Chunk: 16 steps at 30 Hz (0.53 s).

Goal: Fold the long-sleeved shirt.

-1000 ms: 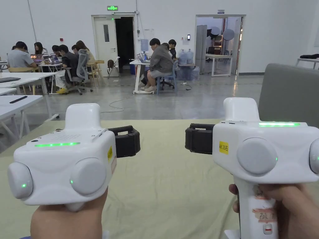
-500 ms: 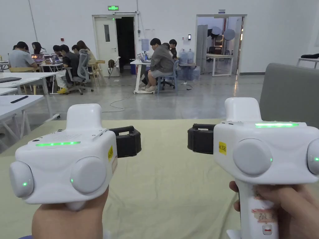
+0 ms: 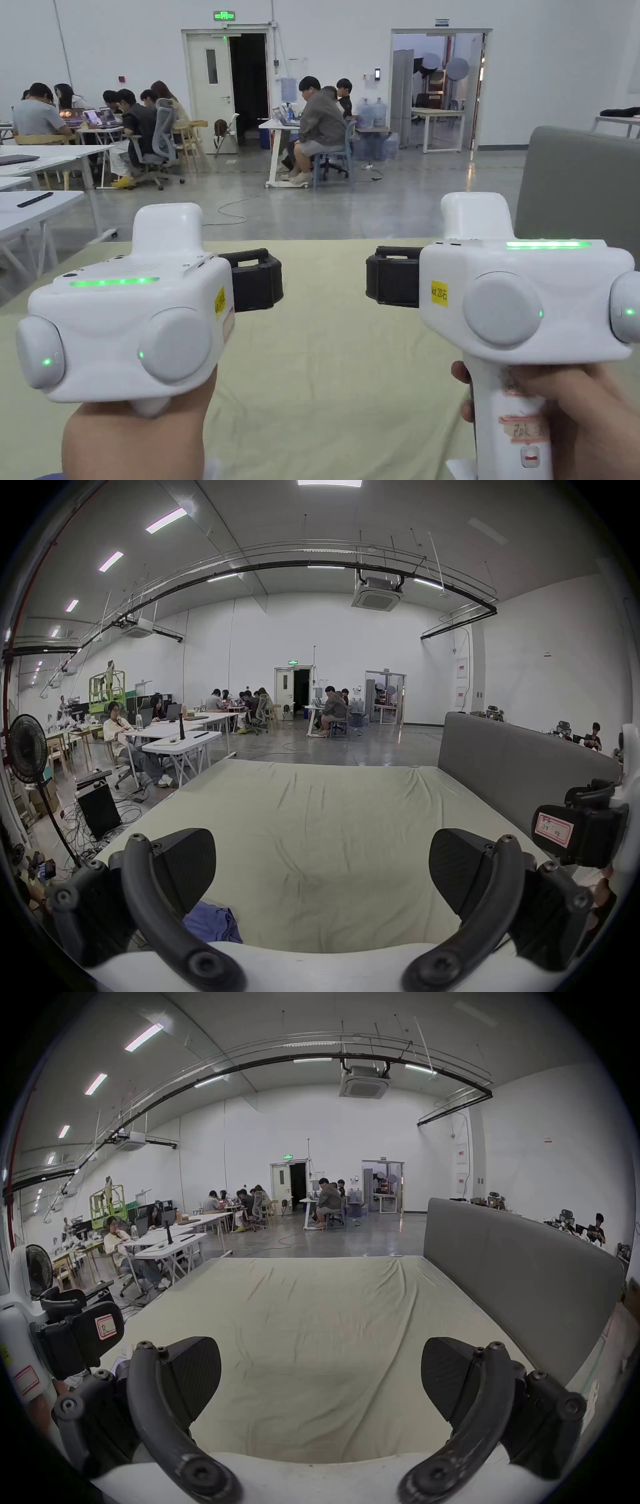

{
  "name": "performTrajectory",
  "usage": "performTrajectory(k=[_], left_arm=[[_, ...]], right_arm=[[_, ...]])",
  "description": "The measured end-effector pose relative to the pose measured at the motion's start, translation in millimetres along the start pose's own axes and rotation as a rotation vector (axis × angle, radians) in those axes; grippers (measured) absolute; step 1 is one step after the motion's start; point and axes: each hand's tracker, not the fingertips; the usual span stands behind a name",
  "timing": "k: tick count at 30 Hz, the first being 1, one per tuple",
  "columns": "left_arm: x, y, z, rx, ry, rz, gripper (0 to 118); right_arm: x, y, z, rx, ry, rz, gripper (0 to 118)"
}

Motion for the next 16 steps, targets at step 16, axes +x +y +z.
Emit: performTrajectory(k=[16], left_arm=[[0.4, 1.3, -0.2, -0.005, -0.006, -0.004, 118]], right_arm=[[0.4, 1.6, 3.2, -0.002, 0.013, -0.012, 115]])
